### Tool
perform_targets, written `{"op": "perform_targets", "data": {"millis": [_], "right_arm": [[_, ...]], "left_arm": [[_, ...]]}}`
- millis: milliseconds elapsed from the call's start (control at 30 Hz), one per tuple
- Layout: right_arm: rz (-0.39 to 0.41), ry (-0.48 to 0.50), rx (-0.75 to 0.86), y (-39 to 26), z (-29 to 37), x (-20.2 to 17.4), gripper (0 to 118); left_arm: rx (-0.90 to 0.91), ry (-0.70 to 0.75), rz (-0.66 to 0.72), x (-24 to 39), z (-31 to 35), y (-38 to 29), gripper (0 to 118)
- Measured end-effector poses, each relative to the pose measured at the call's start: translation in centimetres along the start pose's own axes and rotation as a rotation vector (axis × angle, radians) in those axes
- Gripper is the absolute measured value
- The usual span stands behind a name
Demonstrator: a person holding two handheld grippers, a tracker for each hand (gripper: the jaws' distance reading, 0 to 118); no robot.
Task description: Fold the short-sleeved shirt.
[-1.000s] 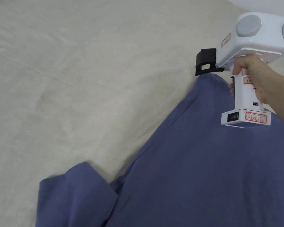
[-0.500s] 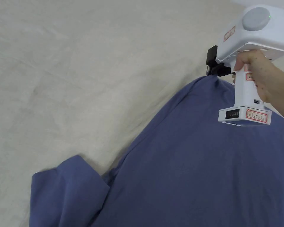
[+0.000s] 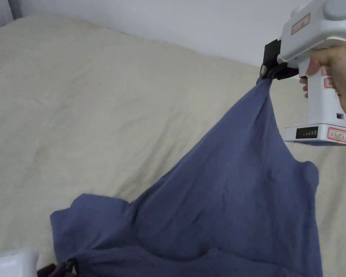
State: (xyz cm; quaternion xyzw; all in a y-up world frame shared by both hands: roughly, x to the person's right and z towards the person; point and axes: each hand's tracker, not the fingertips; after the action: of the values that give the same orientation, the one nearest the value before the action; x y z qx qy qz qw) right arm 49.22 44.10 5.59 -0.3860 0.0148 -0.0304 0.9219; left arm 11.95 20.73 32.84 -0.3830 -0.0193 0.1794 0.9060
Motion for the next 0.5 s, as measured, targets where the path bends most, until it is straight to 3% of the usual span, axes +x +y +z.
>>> {"op": "perform_targets", "data": {"millis": [100, 400, 500], "right_arm": [[-0.062, 0.016, 0.071, -0.9, 7.8, 3.2, 13], [-0.186, -0.068, 0.340, -3.8, 29.0, 11.1, 13], [-0.225, -0.112, 0.424, -4.9, 34.8, 13.6, 13]], "left_arm": [[0.086, -0.061, -0.013, 1.0, 1.7, 3.0, 3], [0.406, -0.194, -0.038, 5.7, 8.7, 16.5, 3], [0.487, -0.222, -0.069, 5.1, 7.8, 14.5, 3]]}}
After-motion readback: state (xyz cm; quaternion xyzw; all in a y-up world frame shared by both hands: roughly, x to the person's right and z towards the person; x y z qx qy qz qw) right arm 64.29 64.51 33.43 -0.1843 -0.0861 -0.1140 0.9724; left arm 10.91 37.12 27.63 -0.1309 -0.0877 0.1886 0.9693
